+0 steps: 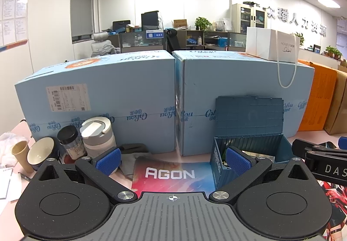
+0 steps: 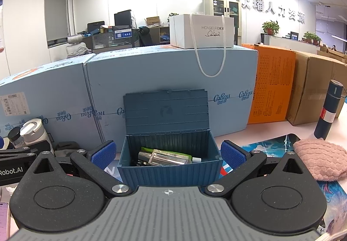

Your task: Organize rigid objects

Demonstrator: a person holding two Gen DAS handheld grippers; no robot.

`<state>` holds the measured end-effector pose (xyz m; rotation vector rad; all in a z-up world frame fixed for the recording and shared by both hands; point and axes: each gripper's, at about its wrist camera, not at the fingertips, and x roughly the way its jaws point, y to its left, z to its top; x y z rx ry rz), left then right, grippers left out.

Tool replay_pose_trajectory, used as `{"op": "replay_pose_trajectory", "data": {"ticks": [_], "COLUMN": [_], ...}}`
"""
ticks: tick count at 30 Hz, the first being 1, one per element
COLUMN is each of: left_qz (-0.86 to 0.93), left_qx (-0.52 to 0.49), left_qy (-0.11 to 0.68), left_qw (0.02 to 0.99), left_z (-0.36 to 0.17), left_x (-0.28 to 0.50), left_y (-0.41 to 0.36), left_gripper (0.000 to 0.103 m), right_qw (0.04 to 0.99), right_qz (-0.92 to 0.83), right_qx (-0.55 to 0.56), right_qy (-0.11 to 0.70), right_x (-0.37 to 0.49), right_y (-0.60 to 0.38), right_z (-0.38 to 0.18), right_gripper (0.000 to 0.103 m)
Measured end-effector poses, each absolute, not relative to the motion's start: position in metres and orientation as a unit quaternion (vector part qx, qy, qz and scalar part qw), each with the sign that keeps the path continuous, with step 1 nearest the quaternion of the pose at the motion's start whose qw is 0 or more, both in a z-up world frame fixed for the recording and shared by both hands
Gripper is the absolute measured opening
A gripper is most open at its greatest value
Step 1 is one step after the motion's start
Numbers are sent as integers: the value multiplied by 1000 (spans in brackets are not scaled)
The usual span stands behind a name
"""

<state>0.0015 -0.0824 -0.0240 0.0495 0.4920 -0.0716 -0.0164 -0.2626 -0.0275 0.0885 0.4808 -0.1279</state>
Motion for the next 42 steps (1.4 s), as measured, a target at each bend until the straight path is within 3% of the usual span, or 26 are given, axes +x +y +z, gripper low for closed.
{"op": "replay_pose_trajectory", "data": {"ticks": [42], "left_qz": [-42], "left_qx": [33], "left_qy": [241], "left_qw": [969], "left_z": [-23], "left_x": [-3], "left_y": [-86], "left_gripper": [103], "right_qw": [968], "right_qz": [-48], "right_qx": [44], "right_qy": [242], "right_x": [-20], "right_y": [-260], "right_z": [-28], "right_gripper": [103]}}
